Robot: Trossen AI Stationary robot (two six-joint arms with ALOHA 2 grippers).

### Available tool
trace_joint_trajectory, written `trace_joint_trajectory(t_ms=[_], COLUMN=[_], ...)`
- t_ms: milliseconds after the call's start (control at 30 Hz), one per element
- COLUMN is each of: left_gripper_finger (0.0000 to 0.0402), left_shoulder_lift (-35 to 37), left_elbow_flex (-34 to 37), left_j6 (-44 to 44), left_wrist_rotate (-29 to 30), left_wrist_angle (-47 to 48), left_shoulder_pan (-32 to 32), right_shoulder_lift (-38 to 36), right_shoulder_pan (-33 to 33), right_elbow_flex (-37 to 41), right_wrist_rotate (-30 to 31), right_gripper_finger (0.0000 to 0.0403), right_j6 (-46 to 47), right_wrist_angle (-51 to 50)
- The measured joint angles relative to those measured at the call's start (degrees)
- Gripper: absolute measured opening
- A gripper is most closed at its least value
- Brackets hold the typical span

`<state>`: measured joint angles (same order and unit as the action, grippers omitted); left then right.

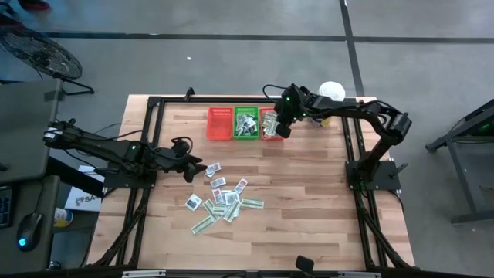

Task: Pick & Place First Aid Supplies
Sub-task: Put the bandage pack into the right orange bin

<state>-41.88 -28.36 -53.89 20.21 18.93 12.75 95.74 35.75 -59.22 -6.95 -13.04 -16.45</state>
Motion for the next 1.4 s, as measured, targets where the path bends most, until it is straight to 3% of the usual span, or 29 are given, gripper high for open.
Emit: trace_joint_trajectory(t_ms=[333, 667, 833, 1100, 1400], left_gripper_finger=[0.0241, 0.0241, 0.0241, 0.0241, 0.0241], left_shoulder_lift=[0.0, 0.0, 0.0, 0.0, 0.0], left_elbow_flex=[0.0, 0.0, 0.0, 0.0, 0.0], left_j6=[0.0, 0.9, 0.8, 1.3, 4.1], left_wrist_rotate=[-0.1, -6.8, -7.4, -7.2, -8.1], left_wrist_angle=[0.0, -1.4, -2.2, -2.5, -2.4], left_shoulder_pan=[0.0, 0.0, 0.0, 0.0, 0.0], right_shoulder_lift=[-0.5, -7.9, -9.1, -9.1, -9.1], right_shoulder_pan=[-0.1, -2.2, -7.4, -19.8, -34.7], right_elbow_flex=[0.0, 0.0, 0.0, 0.0, 0.0], right_wrist_rotate=[0.2, -4.5, -6.7, -4.7, 5.0], right_gripper_finger=[0.0151, 0.0159, 0.016, 0.0159, 0.0161], right_j6=[3.9, 6.4, 5.1, 5.8, 14.9], right_wrist_angle=[0.0, 0.0, 1.3, 1.6, 2.0])
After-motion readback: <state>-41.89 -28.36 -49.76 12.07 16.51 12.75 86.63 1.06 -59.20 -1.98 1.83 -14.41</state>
